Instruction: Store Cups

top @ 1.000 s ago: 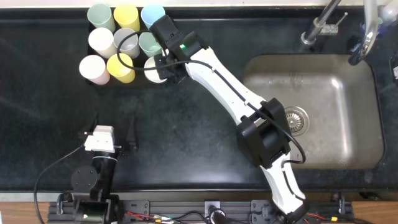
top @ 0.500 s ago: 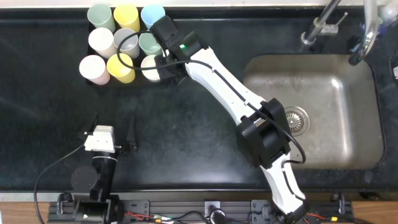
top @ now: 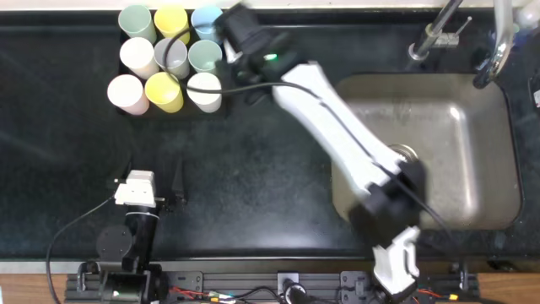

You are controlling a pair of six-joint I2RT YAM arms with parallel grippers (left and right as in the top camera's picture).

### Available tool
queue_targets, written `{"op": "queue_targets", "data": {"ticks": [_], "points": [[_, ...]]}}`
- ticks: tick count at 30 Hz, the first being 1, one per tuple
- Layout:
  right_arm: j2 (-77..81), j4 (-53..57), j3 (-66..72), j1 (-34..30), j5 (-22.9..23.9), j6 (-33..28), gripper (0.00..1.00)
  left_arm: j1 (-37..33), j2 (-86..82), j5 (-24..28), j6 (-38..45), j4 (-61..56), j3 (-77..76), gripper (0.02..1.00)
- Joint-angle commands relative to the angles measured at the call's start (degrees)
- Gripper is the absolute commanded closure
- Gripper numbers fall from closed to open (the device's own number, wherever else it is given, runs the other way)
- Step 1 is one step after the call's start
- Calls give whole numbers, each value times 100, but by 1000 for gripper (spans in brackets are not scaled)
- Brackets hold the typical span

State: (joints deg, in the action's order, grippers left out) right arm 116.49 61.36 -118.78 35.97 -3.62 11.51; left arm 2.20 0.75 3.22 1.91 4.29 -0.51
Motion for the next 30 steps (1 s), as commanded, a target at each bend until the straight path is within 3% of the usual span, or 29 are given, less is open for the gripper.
{"op": "queue_targets", "data": {"ticks": [1, 7, 13, 21, 26, 30], "points": [[-1250, 369, -83, -660, 68, -669, 382, -11, -48, 13, 22, 17, 7, 20], [-2210, 1034, 293, -1628, 68, -1331, 231, -11, -48, 13, 22, 17, 7, 18], [-3847, 575, 1996, -2138, 70, -1587, 3, -11, -48, 11, 22, 17, 7, 18], [-6830, -1005, 5219, -2186, 50, -1349, 3, -11, -48, 13, 22, 17, 7, 18], [-8303, -1672, 6553, -2186, 59, -710, 3, -11, -48, 13, 22, 17, 7, 18], [-9125, -2155, 7412, -2258, 68, -632, 3, -11, -48, 11, 22, 17, 7, 18]]}}
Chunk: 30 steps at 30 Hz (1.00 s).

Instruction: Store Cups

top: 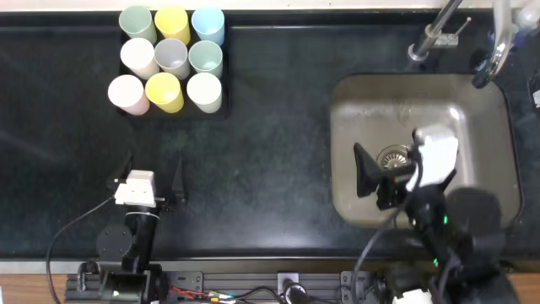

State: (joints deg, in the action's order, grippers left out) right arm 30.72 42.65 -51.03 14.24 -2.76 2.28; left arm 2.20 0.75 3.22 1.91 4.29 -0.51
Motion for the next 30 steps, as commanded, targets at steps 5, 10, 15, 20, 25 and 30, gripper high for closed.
{"op": "queue_targets", "data": {"ticks": [5, 10, 15, 20, 25, 30], "points": [[-1537, -1134, 1867, -330, -17, 291, 3, -11, -48, 11, 22, 17, 7, 18], [-2420, -2127, 2964, -426, -11, 286, 3, -11, -48, 11, 22, 17, 7, 18], [-2907, -3088, 3781, -426, -37, 289, 3, -11, -48, 11, 22, 17, 7, 18], [-3053, -3823, 4330, -426, 127, 282, 3, -11, -48, 11, 22, 17, 7, 18], [-3053, -4229, 4885, -417, 557, 286, 5, -11, -48, 11, 22, 17, 7, 18], [-3053, -4026, 5075, -420, 693, 284, 5, -11, -48, 11, 22, 17, 7, 18]]}}
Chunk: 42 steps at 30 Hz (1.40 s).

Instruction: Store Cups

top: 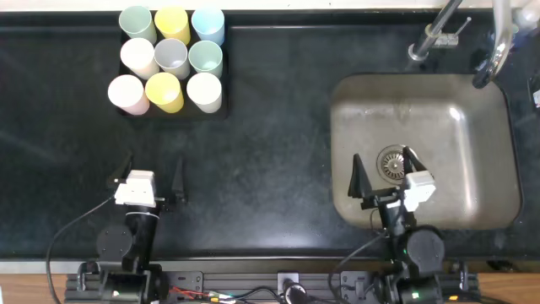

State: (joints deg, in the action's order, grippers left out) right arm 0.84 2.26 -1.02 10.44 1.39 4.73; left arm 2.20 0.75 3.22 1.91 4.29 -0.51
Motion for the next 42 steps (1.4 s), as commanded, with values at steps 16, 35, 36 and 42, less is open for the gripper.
{"op": "queue_targets", "data": {"ticks": [16, 35, 36, 42], "points": [[-66, 142, 74, -39, 575, -87, 3, -11, -48, 11, 22, 17, 7, 18], [-59, 155, 74, -33, 568, -1506, 3, -11, -48, 13, 22, 17, 7, 18], [-59, 155, 74, -33, 570, -1506, 3, -11, -48, 11, 22, 17, 7, 18], [-59, 155, 74, -33, 570, -1506, 3, -11, -48, 11, 22, 17, 7, 18]]}}
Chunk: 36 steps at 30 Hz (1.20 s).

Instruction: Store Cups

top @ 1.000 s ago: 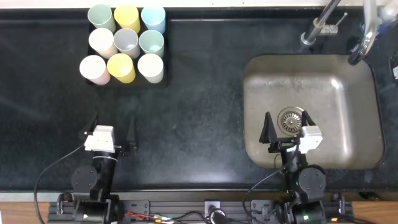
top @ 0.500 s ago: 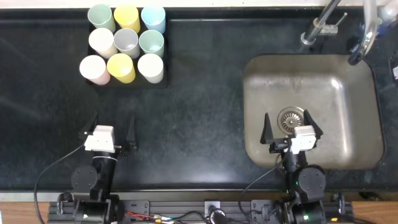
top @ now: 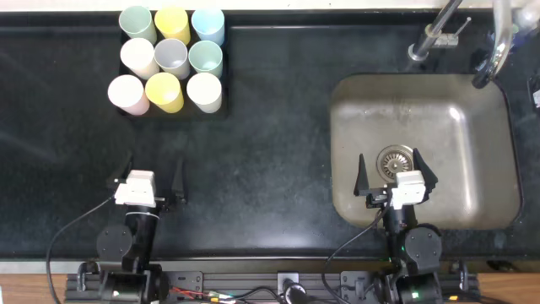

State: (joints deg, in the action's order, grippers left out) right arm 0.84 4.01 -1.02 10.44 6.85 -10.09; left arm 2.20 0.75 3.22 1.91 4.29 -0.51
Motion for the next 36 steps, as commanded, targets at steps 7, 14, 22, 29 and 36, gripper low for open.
{"op": "queue_targets", "data": {"ticks": [7, 14, 22, 29, 36], "points": [[-59, -20, 74, -33, 24, -24, 3, -11, -48, 11, 22, 17, 7, 18], [-59, -20, 74, -33, 22, -24, 3, -11, -48, 11, 22, 17, 7, 18], [-59, -20, 74, -33, 24, -24, 5, -11, -48, 13, 22, 17, 7, 18], [-59, -20, 74, -33, 24, -24, 5, -11, -48, 13, 22, 17, 7, 18], [-59, -20, 74, -33, 24, -24, 3, -11, -48, 11, 22, 17, 7, 18]]}}
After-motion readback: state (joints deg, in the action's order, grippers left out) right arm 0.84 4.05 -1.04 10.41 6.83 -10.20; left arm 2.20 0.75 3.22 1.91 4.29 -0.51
